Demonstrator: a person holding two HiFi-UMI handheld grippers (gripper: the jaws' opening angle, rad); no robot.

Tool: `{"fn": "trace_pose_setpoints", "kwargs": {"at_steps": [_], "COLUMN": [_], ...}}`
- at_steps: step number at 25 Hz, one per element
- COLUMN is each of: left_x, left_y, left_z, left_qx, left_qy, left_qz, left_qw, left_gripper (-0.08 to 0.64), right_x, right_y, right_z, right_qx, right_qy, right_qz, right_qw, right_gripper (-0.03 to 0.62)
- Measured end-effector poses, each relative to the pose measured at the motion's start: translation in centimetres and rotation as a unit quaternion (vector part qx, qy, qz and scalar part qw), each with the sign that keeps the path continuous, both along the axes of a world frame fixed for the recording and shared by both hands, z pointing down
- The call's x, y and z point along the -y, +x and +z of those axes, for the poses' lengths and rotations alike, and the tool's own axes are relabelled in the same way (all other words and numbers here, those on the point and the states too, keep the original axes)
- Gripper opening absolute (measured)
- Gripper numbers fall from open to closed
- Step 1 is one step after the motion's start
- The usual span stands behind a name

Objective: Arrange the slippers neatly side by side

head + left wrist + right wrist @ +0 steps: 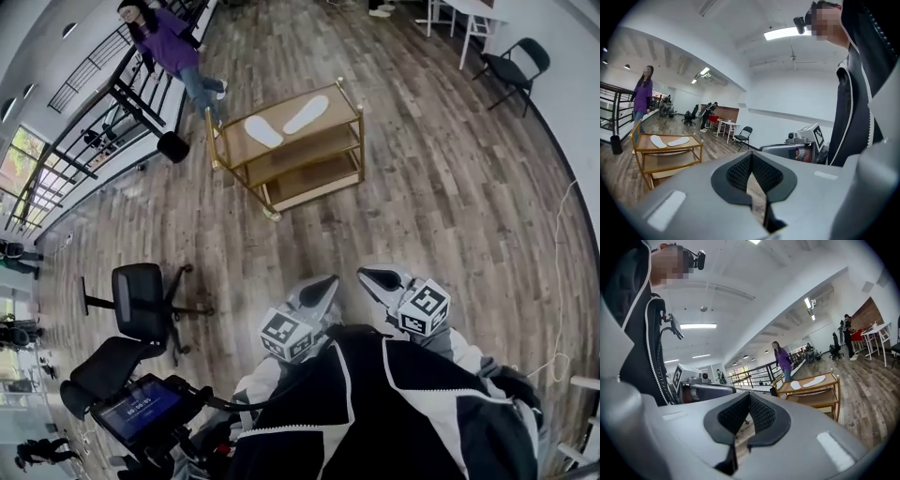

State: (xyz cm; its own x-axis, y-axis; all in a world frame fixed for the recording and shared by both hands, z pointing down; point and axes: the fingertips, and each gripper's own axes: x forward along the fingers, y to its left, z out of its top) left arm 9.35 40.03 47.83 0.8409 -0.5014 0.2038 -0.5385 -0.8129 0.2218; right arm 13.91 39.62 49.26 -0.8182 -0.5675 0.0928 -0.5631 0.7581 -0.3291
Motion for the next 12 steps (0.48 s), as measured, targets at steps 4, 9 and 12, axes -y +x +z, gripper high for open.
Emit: {"fn": "trace_pose_setpoints", "kwargs": {"at_steps": [4,9,12], "left_x": [6.3,8.5,11.1], "left_y": [-3.7,-4.3,-6.7], "left_z": [0.2,-0.3,0.0], "left_qx": [-0.003,-0.005,-0.015], "left_qy": [-0.009,0.002,0.005], "left_qz": [0.032,0.048,0.044], "left_qw": [0.9994,0.9988,0.9989], "left_gripper": [0.015,0.015,0.015], "right_x": [6.4,8.3,10.8], "right_y": [-3.9,-4.8,-6.9], "right_z": [-0.1,-0.3,-0.2], "right_qx": [-0.002,0.0,-0.006], "right_qy": [0.0,0.005,0.011], "right_qz": [0.025,0.038,0.04], "right_qw": [1.0,0.999,0.999], "right_gripper": [0.005,0.005,0.005]}}
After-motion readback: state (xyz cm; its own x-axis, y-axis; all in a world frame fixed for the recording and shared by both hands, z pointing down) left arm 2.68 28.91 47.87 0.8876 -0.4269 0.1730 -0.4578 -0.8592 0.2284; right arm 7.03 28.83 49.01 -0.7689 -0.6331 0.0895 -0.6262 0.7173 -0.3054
